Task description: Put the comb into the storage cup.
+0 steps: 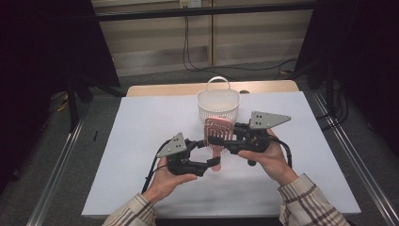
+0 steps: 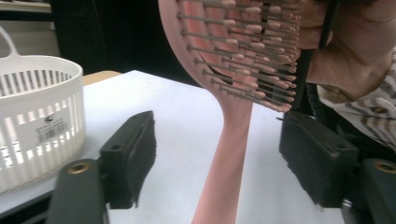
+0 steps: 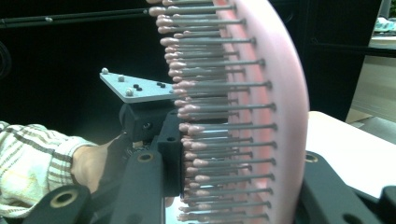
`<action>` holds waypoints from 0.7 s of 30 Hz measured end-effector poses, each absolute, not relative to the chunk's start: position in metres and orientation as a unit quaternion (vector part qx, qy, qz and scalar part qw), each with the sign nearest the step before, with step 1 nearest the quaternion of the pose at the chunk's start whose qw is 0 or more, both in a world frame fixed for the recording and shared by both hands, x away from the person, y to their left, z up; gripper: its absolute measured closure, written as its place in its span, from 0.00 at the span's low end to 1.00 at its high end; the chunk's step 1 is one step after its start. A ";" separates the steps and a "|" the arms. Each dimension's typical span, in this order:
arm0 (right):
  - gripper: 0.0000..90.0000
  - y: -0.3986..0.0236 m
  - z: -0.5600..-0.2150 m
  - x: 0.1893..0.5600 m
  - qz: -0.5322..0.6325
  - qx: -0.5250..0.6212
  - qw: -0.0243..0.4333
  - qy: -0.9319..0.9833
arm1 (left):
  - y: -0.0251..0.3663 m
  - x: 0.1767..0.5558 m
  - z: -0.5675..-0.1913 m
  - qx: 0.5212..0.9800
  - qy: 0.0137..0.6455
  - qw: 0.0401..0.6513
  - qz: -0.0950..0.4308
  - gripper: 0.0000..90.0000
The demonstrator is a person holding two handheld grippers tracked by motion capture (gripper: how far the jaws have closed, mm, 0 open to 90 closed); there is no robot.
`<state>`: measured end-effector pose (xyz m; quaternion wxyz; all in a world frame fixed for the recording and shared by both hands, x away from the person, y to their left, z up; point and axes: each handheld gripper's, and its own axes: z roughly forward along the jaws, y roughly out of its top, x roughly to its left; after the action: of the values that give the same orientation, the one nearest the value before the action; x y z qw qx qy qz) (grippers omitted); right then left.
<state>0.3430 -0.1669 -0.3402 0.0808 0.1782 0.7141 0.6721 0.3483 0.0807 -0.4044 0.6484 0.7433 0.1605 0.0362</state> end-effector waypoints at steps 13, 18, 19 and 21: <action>0.69 -0.178 -0.338 0.346 0.667 0.197 0.105 0.711 | 0.087 0.350 -0.405 0.741 0.188 0.640 0.073 0.08; 0.69 -0.182 -0.337 0.347 0.667 0.207 0.111 0.707 | 0.088 0.350 -0.406 0.742 0.196 0.637 0.081 0.04; 0.69 -0.183 -0.337 0.347 0.666 0.207 0.112 0.707 | 0.088 0.350 -0.406 0.743 0.196 0.635 0.084 0.04; 0.69 -0.184 -0.337 0.347 0.666 0.212 0.115 0.705 | 0.089 0.349 -0.406 0.740 0.197 0.637 0.086 0.03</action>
<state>0.3472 -0.1842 -0.3375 0.1147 0.2120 0.7055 0.6665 0.3489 0.0889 -0.4060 0.6375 0.7398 0.1972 0.0857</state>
